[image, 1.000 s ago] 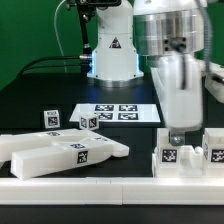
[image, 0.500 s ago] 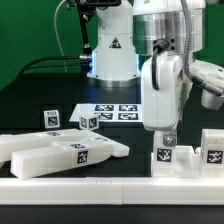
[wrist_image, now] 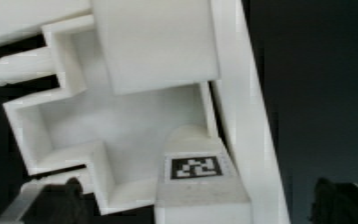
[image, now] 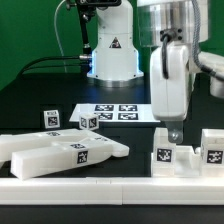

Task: Assemble chair

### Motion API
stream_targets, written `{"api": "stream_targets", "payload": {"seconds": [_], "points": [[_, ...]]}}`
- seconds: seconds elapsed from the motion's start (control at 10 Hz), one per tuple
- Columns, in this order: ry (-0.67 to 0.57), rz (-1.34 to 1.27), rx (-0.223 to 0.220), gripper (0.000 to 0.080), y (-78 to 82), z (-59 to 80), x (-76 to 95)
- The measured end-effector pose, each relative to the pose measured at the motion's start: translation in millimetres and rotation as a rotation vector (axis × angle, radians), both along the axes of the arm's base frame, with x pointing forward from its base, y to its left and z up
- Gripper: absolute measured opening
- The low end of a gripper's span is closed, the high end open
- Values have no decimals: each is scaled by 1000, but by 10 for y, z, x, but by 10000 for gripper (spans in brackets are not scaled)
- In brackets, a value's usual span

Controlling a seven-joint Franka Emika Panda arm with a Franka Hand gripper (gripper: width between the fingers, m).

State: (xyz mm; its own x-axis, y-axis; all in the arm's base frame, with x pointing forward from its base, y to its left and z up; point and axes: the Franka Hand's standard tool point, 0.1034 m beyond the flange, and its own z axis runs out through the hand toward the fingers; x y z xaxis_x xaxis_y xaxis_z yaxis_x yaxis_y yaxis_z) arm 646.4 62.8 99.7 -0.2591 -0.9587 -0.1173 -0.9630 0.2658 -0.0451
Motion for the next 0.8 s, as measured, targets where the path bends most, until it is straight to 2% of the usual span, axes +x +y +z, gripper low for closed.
{"api": "stream_targets", "payload": {"seconds": [0.5,0.7,0.8], "points": [[-2,48,-5,648,-2,-27,-9],[-19,167,-7,648,21,60,-35],[-35,280,-15,648,53,73,-110]]}}
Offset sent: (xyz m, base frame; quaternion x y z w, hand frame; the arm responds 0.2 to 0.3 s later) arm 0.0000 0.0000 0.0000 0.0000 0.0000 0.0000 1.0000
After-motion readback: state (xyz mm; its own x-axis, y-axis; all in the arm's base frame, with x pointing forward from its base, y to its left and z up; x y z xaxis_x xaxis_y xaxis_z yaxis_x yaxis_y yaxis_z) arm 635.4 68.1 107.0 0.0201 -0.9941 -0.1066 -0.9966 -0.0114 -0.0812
